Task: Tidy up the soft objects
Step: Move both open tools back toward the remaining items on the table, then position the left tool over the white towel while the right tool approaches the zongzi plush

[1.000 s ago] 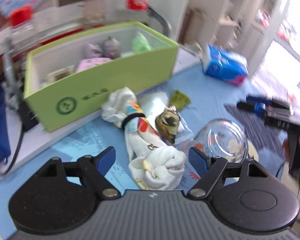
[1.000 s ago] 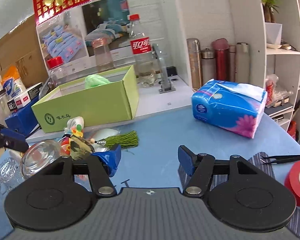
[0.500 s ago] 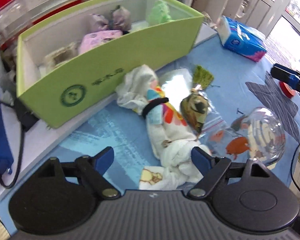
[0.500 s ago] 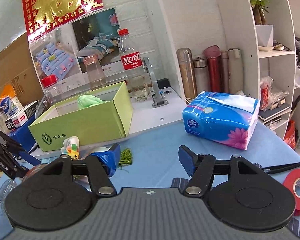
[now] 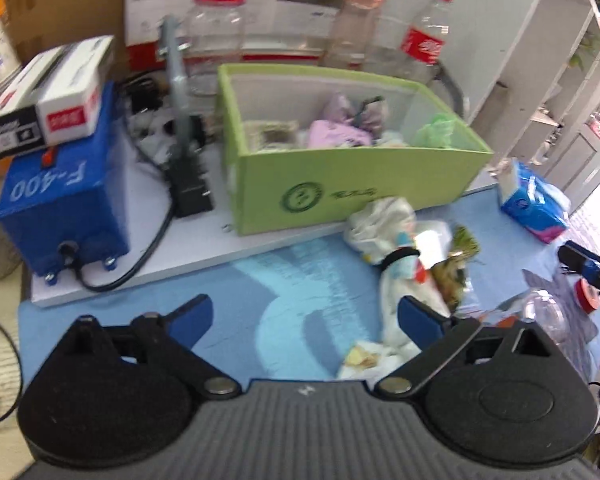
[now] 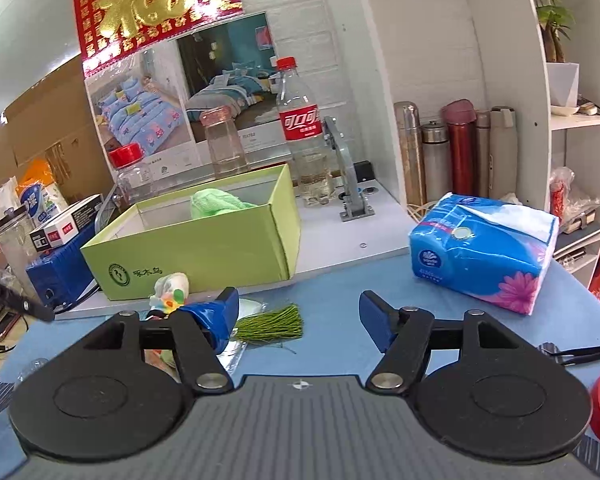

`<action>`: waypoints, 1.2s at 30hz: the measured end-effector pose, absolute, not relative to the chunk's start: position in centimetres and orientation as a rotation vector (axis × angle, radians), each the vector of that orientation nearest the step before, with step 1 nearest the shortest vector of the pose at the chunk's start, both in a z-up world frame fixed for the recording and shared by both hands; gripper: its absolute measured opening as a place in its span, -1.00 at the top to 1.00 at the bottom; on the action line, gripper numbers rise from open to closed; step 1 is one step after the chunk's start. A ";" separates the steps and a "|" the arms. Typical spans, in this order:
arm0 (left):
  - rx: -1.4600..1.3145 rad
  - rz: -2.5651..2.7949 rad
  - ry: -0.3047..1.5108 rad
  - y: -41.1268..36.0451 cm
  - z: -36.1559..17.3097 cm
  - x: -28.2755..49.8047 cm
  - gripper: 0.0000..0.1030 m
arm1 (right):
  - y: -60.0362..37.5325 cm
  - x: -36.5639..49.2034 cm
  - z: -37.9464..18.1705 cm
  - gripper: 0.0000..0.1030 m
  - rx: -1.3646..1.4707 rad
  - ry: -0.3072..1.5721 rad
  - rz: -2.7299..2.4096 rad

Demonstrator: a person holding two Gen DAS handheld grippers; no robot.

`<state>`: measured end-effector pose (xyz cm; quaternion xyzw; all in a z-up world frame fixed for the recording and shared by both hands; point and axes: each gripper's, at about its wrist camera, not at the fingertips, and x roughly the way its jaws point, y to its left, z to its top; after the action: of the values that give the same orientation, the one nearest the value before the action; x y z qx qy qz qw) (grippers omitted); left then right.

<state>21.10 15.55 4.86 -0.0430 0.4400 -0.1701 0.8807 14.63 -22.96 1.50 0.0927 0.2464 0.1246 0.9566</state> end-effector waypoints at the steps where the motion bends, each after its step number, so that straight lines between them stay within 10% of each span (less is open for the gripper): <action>1: -0.076 -0.405 0.911 14.4 5.2 21.2 -0.99 | -22.9 14.5 1.5 -0.03 0.184 0.501 0.257; 12: 0.274 -0.494 1.103 6.3 0.3 24.8 -0.99 | -24.7 14.1 1.6 -0.06 0.185 0.494 0.193; 26: -0.122 0.043 0.991 23.6 0.0 20.9 -0.99 | -22.7 16.9 0.8 -0.10 0.107 0.560 0.278; 36: -0.247 -0.073 0.887 21.2 1.3 19.3 -0.99 | -14.9 26.4 -0.1 -0.11 -0.083 0.810 0.573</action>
<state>19.26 21.23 1.27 -0.1192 0.4277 -0.0350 0.8953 26.44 -14.95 -0.08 -0.0397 0.3886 0.2747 0.8786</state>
